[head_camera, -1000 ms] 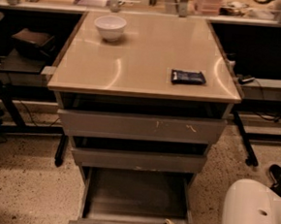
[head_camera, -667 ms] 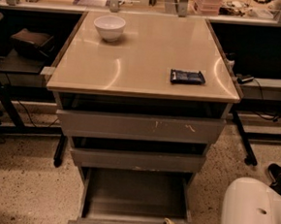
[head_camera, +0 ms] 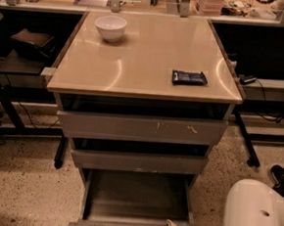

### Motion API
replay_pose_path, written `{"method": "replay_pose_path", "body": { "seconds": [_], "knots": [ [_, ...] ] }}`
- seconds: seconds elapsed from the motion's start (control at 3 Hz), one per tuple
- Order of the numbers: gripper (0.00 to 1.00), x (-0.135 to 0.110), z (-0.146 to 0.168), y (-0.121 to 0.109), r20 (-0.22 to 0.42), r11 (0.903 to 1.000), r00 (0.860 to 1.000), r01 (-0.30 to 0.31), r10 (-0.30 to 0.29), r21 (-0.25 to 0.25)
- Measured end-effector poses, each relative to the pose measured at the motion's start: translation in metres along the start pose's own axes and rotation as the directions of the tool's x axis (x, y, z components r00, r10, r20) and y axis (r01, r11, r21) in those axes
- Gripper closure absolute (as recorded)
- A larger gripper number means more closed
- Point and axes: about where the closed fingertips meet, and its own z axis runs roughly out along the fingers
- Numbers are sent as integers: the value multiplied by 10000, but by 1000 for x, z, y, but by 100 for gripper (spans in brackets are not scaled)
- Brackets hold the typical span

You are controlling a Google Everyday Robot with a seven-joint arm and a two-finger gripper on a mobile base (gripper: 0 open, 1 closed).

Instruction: Open bottom drawer

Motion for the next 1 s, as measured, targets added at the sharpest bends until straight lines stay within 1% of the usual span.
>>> {"method": "replay_pose_path", "body": {
  "seconds": [0.33, 0.67, 1.0],
  "knots": [
    [11, 0, 0, 0, 0, 10000, 10000, 0, 0, 0],
    [0, 0, 0, 0, 1, 10000, 10000, 0, 0, 0],
    [0, 0, 0, 0, 1, 10000, 10000, 0, 0, 0]
  ]
}}
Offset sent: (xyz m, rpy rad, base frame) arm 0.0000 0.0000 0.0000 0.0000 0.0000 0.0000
